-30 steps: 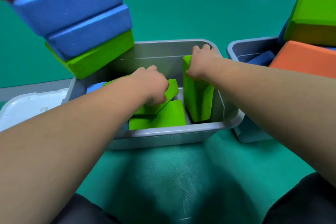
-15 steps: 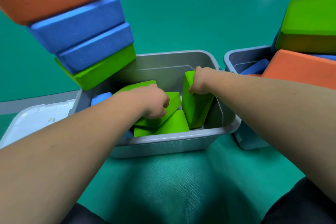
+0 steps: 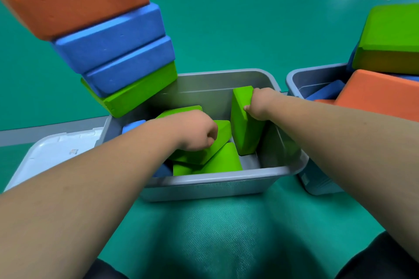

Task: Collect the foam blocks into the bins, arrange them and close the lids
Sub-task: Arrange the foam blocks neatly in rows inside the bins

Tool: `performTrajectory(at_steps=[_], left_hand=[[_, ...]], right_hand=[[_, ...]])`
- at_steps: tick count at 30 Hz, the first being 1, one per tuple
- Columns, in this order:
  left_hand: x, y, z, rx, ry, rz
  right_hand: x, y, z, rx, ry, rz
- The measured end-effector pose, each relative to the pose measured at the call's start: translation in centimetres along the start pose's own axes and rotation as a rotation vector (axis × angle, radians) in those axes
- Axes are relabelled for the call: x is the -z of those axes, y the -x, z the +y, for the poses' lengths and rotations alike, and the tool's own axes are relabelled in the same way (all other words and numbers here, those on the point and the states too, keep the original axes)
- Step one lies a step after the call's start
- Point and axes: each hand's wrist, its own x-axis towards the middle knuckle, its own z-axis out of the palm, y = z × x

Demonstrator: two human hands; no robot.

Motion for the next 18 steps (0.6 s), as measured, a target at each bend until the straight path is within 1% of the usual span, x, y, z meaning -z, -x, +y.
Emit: performTrajectory(at_steps=[5,8,10,12,14,16,18], left_hand=[[0.3,0.0,-0.7,0.035,-0.03,0.077],[-0.3,0.3,-1.1,0.173,-0.01,0.117],[-0.7,0.3,-1.2,0.26,-0.026,0.154],[-0.9,0.3,-1.2,0.329,-0.035,0.194],[-1.0,0.4,-1.6,0.406,-0.012,0.175],[-1.3,0.5,-2.2,0.482,-0.015,0.105],[-2.0,0.7,-2.9,0.512,-0.088,0.032]], right_hand=[[0.6,0.5,-1.0,0.028,-0.052,-0.017],[1.4,0.4,-1.2,0.087,-0.081,0.029],[1.7,0.6,-1.4,0.161,-0.107,0.081],[2.0,0.8,-1.7,0.216,-0.11,0.081],[2.1,1.1,-2.1,0.268,-0.109,0.065],[2.4,1.4,-2.4,0.313,-0.099,0.071],[2.7,1.7,-2.7,0.356,-0.091,0.089]])
